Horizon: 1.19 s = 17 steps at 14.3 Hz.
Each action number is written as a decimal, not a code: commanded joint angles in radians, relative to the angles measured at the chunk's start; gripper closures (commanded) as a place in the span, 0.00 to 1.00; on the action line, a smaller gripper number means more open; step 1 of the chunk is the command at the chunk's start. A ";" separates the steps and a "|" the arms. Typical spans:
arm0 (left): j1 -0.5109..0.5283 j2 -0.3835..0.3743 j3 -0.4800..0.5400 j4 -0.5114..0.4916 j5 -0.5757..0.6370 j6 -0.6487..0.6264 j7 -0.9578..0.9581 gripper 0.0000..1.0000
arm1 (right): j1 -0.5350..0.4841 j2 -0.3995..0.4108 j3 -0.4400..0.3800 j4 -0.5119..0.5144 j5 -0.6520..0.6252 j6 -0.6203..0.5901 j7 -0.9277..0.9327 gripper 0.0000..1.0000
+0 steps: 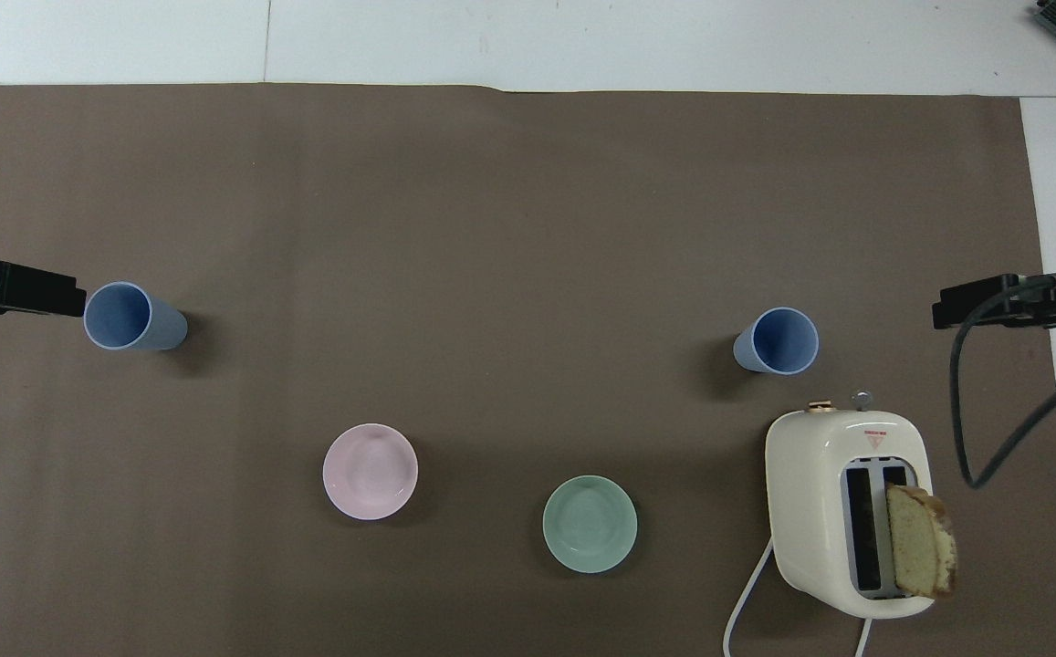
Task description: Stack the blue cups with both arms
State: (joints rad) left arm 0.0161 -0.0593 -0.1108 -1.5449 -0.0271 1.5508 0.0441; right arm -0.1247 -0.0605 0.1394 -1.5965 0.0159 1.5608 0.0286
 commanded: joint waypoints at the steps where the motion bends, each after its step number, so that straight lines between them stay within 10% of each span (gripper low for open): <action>1: -0.007 -0.028 0.011 -0.032 -0.007 -0.006 0.020 0.00 | -0.010 -0.010 0.003 -0.010 0.016 0.010 0.004 0.00; 17: 0.212 0.079 0.023 -0.279 -0.010 0.365 0.054 0.00 | -0.010 -0.010 0.003 -0.010 0.016 0.010 0.004 0.00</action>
State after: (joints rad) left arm 0.1913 0.0030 -0.0786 -1.8066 -0.0270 1.8858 0.0815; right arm -0.1247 -0.0605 0.1394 -1.5965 0.0159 1.5608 0.0286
